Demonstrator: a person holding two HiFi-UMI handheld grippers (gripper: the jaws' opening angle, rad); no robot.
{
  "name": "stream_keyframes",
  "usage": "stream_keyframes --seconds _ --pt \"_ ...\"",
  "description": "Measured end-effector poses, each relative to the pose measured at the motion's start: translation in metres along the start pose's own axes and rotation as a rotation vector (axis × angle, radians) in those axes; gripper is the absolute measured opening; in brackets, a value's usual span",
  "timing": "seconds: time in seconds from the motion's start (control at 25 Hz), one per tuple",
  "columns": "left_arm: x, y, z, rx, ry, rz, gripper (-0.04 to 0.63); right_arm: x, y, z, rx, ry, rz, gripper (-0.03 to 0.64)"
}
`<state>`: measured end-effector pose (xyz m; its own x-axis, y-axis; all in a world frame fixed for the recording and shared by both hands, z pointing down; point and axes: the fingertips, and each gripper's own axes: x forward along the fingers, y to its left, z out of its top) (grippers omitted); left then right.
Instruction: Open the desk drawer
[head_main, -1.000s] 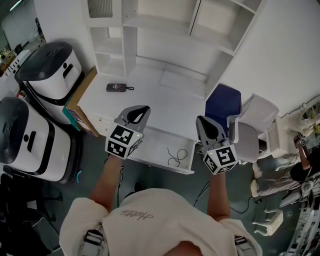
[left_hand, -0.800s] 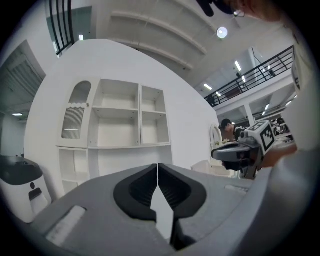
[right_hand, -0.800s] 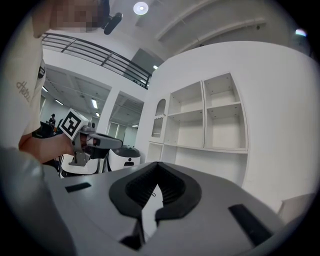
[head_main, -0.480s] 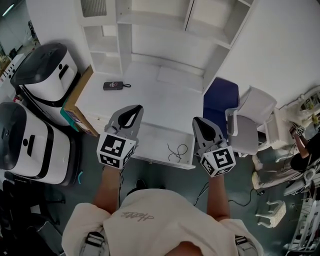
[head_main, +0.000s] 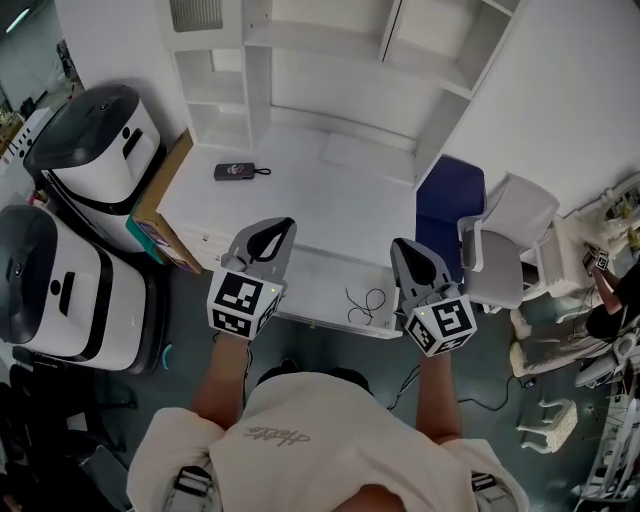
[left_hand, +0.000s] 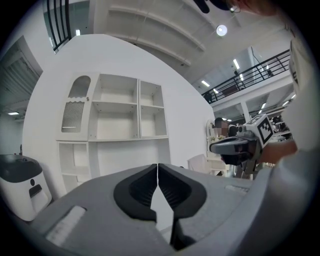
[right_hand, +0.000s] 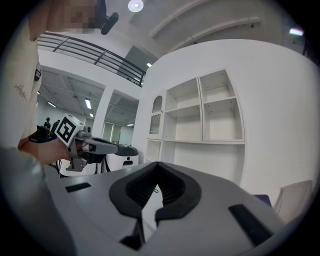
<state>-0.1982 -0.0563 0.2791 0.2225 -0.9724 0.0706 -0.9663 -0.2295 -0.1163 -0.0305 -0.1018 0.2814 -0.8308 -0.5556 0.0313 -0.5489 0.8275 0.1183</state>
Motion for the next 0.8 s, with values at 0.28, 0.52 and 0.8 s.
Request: stream_keyframes --seconds 0.28,0.52,0.8 --pt "-0.016 0.007 -0.037 -0.047 0.016 -0.012 0.017 0.016 0.032 -0.019 -0.043 0.036 0.035 -0.003" --pt "-0.034 0.028 -0.053 -0.099 0.023 0.014 0.017 0.031 0.047 -0.017 -0.055 0.058 0.053 -0.003" --pt "-0.052 0.056 -0.075 -0.129 0.037 0.027 0.017 0.048 0.073 -0.028 -0.061 0.094 0.053 -0.003"
